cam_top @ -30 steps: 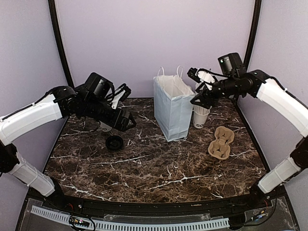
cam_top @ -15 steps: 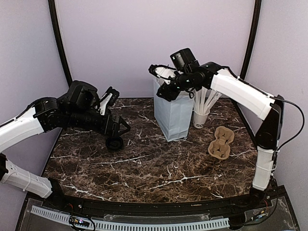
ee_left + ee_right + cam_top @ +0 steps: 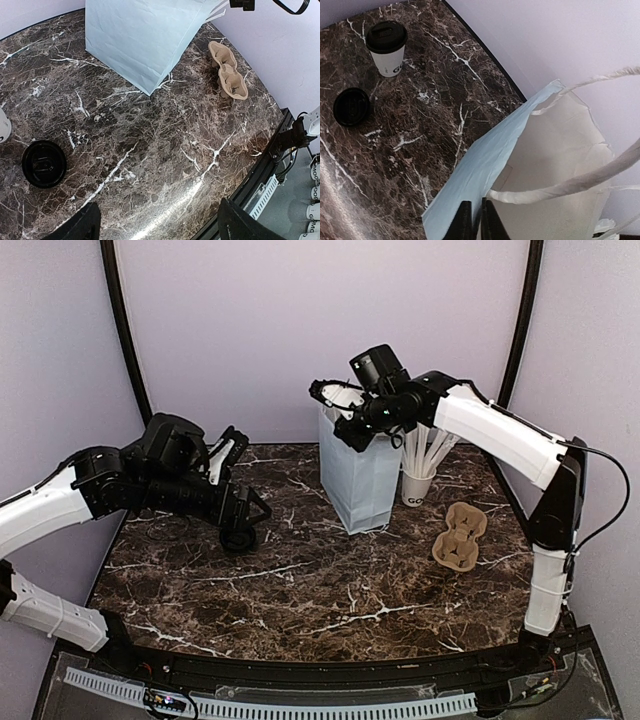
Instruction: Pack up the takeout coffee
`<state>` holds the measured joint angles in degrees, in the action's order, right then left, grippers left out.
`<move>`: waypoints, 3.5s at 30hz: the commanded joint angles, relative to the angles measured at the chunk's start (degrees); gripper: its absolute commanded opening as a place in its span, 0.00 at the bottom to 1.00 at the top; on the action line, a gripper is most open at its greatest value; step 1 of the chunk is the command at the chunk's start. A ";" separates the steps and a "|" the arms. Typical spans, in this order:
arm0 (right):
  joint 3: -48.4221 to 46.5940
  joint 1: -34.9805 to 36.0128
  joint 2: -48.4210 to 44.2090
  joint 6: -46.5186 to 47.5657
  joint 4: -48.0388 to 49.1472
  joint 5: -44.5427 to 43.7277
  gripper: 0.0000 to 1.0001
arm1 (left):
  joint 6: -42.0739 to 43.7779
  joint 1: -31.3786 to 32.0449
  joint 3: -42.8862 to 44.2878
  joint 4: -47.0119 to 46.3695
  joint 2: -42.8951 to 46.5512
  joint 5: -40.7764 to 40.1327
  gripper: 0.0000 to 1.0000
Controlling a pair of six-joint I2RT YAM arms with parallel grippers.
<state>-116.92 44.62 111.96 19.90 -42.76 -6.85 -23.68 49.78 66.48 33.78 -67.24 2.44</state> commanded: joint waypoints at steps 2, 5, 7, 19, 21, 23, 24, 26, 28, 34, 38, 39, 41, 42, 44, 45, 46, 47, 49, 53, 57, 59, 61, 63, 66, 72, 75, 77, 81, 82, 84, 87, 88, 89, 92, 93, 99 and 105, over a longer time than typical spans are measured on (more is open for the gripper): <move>1.51 1.09 -2.92 2.05 -0.94 3.98 0.00 | 0.40 0.46 -1.59 -2.59 1.93 0.74 0.83; 2.76 1.15 -5.26 4.68 -3.26 10.72 0.00 | 1.35 0.39 -1.35 -1.91 2.89 -1.19 0.83; 4.36 1.48 -7.74 7.56 -5.29 16.27 0.00 | 2.20 0.39 -0.92 -0.96 3.70 -3.54 0.83; 19.14 4.62 -21.59 23.35 -13.88 30.85 0.00 | 7.09 0.33 0.32 1.94 8.93 -11.00 0.84; 20.64 5.11 -22.59 24.49 -14.75 31.74 0.00 | 7.75 0.32 0.43 1.89 8.67 -10.75 0.85; 21.75 5.72 -23.28 25.17 -15.17 31.81 0.00 | 8.22 0.32 0.83 1.92 8.00 -10.23 0.85; 22.15 5.95 -23.54 25.35 -15.28 31.77 0.00 | 8.46 0.38 1.01 1.97 7.65 -9.68 0.85; 22.51 6.49 -24.10 25.45 -15.15 31.50 0.00 | 8.74 0.35 1.89 1.96 6.60 -8.74 0.86; 22.54 7.21 -24.60 25.72 -14.84 31.03 0.00 | 9.08 0.32 2.95 1.72 5.66 -8.01 0.86; 21.92 9.36 -25.61 27.02 -15.64 27.59 0.17 | 10.27 0.38 5.17 1.47 3.95 -7.61 0.86; 21.92 9.35 -28.41 27.32 -16.16 25.63 0.36 | 10.32 0.33 5.74 1.36 3.32 -7.80 0.86; 22.23 9.28 -29.61 27.45 -16.09 24.62 0.38 | 10.32 0.39 5.76 1.28 3.25 -7.91 0.87; 23.14 8.47 -31.72 27.28 -16.11 24.10 0.45 | 10.48 0.35 5.89 1.01 2.93 -7.44 0.88; 23.78 7.72 -32.61 26.86 -16.07 24.45 0.49 | 10.93 0.33 6.00 0.69 2.69 -7.14 0.88; 25.48 5.52 -34.44 26.69 -16.39 25.30 0.52 | 11.93 0.35 6.17 0.01 2.13 -6.30 0.89; 26.49 4.22 -35.55 26.68 -16.27 25.92 0.53 | 12.22 0.37 6.23 -0.37 1.90 -6.32 0.89; 27.46 2.72 -36.62 26.68 -16.15 26.86 0.54 | 12.82 0.40 6.28 -0.60 1.29 -6.45 0.89; 28.30 1.46 -37.79 26.68 -16.25 27.72 0.55 | 13.45 0.36 6.34 -1.14 0.96 -6.60 0.89; 29.61 -1.42 -39.72 26.72 -16.54 29.04 0.57 | 14.12 0.37 6.44 -1.88 -0.46 -6.62 0.89; 33.88 -8.78 -42.92 26.72 -17.49 31.06 0.55 | 14.80 0.38 6.68 -3.22 -1.90 -7.19 0.89; 42.86 -21.22 -44.92 26.51 -15.97 31.30 0.52 | 15.20 -0.76 6.21 -3.99 -2.12 -9.13 0.90; 46.66 -28.65 -43.95 26.53 -16.10 32.88 0.50 | 13.32 -4.19 6.24 -3.06 -2.47 -8.79 0.89; 49.48 -35.30 -42.13 27.20 -17.51 34.75 0.48 | 11.81 -9.54 4.87 -3.38 -1.96 -6.31 0.88; 51.34 -40.21 -39.99 26.01 -17.58 33.95 0.43 | 11.61 -15.10 2.02 -5.86 -0.43 -4.37 0.88; 54.90 -43.81 -37.11 21.14 -13.83 28.07 0.34 | 13.42 -17.72 -2.28 -9.96 1.07 -3.87 0.89; 62.20 -40.68 -37.20 18.21 -9.42 24.88 0.26 | 16.04 -20.24 -7.91 -13.68 1.75 -3.78 0.89; 65.69 -34.55 -38.80 17.90 -7.55 23.65 0.20 | 16.59 -21.25 -9.91 -15.06 1.60 -2.70 0.89; 67.57 -30.73 -38.50 15.82 -5.12 20.30 0.06 | 16.61 -22.01 -10.72 -15.41 1.34 -1.05 0.89; 66.41 -28.29 -31.87 11.87 -4.10 16.35 0.00 | 16.43 -23.08 -11.70 -16.07 1.55 1.12 0.89; 65.98 -28.24 -30.36 11.03 -3.90 15.62 0.00 | 16.29 -23.20 -12.13 -16.39 1.82 1.50 0.89; 65.21 -28.10 -27.41 9.84 -4.01 14.20 0.00 | 16.11 -23.39 -12.56 -16.68 2.05 2.31 0.89; 64.96 -28.05 -24.37 9.61 -5.66 11.35 0.00 | 16.11 -23.41 -13.14 -16.75 2.28 2.58 0.89; 65.21 -28.02 -23.97 9.90 -6.32 10.55 0.00 | 16.16 -23.46 -13.18 -16.74 2.33 2.57 0.89; 65.57 -28.10 -24.00 10.16 -7.01 8.65 0.00 | 16.20 -23.43 -13.27 -16.73 2.34 2.44 0.89; 66.52 -28.46 -25.31 11.82 -8.66 2.25 0.00 | 16.22 -23.50 -13.38 -16.77 2.46 2.40 0.89; 66.56 -28.96 -25.83 12.61 -8.86 -0.24 0.00 | 16.17 -23.50 -13.39 -16.81 2.51 2.49 0.89; 64.36 -35.49 -25.61 16.74 -6.98 -10.56 0.00 | 16.18 -23.59 -13.33 -17.02 2.47 3.68 0.89; 60.30 -43.66 -21.67 18.98 -3.03 -13.97 0.00 | 16.21 -23.59 -13.30 -16.86 2.33 4.88 0.89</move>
<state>-52.80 4.58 88.01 37.01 -48.86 -16.80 -8.05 26.50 53.84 17.67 -66.50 5.67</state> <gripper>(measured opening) 0.007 0.893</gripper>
